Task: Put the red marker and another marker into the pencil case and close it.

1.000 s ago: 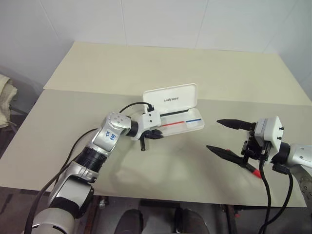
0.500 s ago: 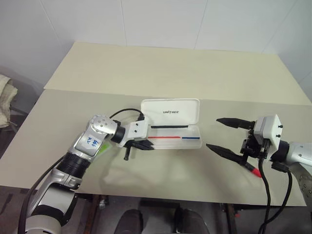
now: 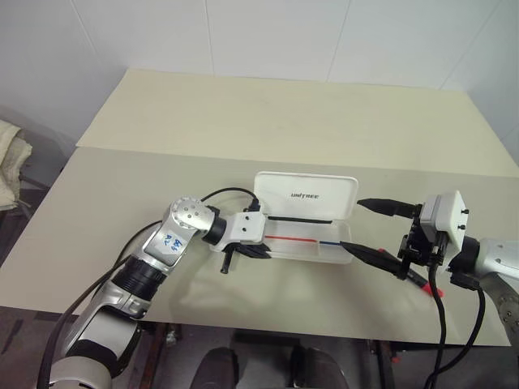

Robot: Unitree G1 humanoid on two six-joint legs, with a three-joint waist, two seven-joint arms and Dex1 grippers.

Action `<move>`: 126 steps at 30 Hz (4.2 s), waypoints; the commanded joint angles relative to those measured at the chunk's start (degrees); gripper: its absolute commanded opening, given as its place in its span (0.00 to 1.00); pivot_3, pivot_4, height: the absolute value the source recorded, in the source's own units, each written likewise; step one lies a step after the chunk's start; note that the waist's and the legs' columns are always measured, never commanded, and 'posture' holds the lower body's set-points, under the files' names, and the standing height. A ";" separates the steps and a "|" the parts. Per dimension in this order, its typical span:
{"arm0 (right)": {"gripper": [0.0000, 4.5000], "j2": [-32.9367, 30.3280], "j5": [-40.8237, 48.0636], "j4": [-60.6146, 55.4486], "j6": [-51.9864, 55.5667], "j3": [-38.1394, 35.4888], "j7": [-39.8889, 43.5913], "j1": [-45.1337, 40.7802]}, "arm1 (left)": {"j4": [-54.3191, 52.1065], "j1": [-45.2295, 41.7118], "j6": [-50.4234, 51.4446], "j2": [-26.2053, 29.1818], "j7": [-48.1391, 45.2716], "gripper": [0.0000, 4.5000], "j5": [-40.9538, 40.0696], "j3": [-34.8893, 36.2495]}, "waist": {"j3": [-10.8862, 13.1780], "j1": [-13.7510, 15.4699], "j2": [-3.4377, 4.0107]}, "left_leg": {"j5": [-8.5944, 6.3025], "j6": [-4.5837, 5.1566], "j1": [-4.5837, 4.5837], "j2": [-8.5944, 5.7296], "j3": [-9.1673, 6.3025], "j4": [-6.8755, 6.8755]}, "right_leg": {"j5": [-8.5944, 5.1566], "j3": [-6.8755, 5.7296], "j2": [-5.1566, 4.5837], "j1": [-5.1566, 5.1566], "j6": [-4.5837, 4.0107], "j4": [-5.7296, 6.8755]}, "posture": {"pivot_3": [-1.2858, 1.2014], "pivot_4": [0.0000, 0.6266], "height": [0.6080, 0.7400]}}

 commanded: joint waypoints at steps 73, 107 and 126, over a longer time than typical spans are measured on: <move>0.86 1.24 -12.22 34.74 -13.84 -2.95 9.76 9.56 | -2.39 3.57 -0.05 14.69 -12.58 0.80 -26.23 24.17 | 0.03 -1.89 0.05 | 0.03 0.12 0.09 -0.15 -0.01 -0.04 | 0.08 0.06 -0.11 0.06 0.14 -0.01 | 0.52 0.24 1.00; 0.13 5.42 -15.44 31.30 -12.27 19.39 15.55 -26.46 | 5.02 8.73 -9.05 13.67 -4.14 0.80 -22.07 26.37 | 0.08 -1.92 0.10 | 0.03 0.10 0.02 -0.16 -0.04 -0.03 | 0.09 0.00 -0.15 -0.02 0.15 0.07 | 0.52 0.24 1.00; 0.13 16.47 -27.76 55.02 -29.32 28.72 19.68 -38.90 | -2.48 14.96 -6.70 12.28 2.07 0.80 -23.14 26.97 | 0.12 -3.51 0.18 | 0.03 0.05 0.00 -0.12 -0.04 -0.05 | 0.09 -0.13 -0.15 -0.08 0.16 0.10 | 0.52 0.24 1.00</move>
